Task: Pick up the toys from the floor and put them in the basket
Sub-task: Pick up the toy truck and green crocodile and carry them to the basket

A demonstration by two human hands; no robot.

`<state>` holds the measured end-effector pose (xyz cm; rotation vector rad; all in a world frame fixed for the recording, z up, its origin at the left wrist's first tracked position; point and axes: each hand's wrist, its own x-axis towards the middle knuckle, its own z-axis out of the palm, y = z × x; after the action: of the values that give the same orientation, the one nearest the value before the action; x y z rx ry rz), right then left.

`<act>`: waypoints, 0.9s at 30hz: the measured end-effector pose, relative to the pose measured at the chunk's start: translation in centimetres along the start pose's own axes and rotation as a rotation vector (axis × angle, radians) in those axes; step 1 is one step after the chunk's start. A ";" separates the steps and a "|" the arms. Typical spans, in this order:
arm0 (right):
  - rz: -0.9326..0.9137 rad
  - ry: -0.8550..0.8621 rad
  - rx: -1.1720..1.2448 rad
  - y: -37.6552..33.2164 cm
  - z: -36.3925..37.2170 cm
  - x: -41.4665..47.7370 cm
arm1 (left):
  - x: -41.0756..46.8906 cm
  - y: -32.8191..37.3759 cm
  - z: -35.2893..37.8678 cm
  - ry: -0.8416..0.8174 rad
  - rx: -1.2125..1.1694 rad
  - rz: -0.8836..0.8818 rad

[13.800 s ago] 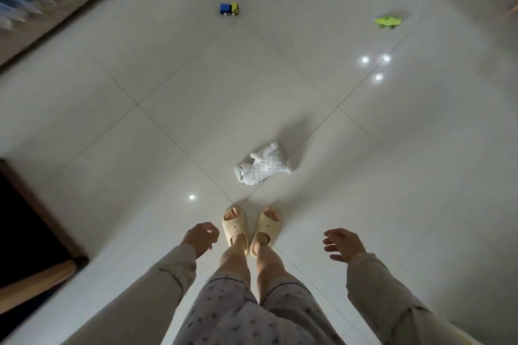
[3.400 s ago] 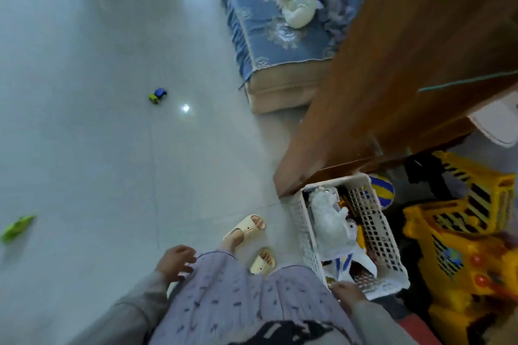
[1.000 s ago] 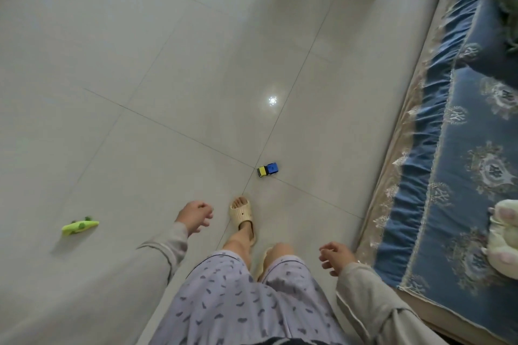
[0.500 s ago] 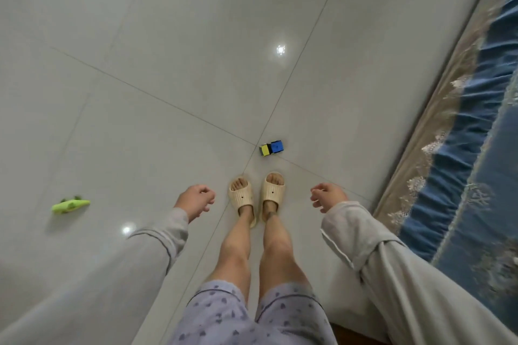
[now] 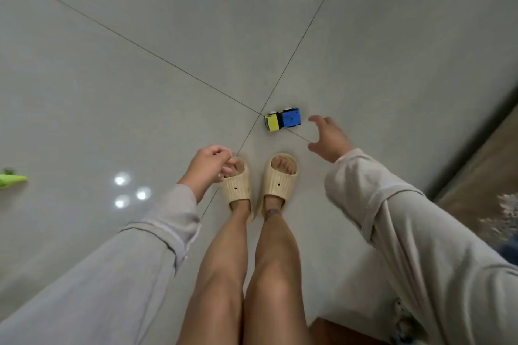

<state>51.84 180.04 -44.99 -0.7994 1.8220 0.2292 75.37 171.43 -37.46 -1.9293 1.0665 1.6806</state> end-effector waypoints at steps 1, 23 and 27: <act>-0.008 0.018 -0.014 0.3 1.4 1.8 | 1.5 -0.4 0.5 -0.006 0.041 0.032; -0.063 0.111 0.002 -0.6 5.5 -0.7 | 1.2 -4.8 -4.5 0.115 -0.097 0.008; -0.039 0.103 0.248 -2.1 0.7 -14.4 | -9.2 -3.0 -5.4 0.063 -0.019 0.003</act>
<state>56.43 184.73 -32.03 -0.6806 1.8844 -0.0643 81.21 172.35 -28.09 -2.0058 1.0805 1.6471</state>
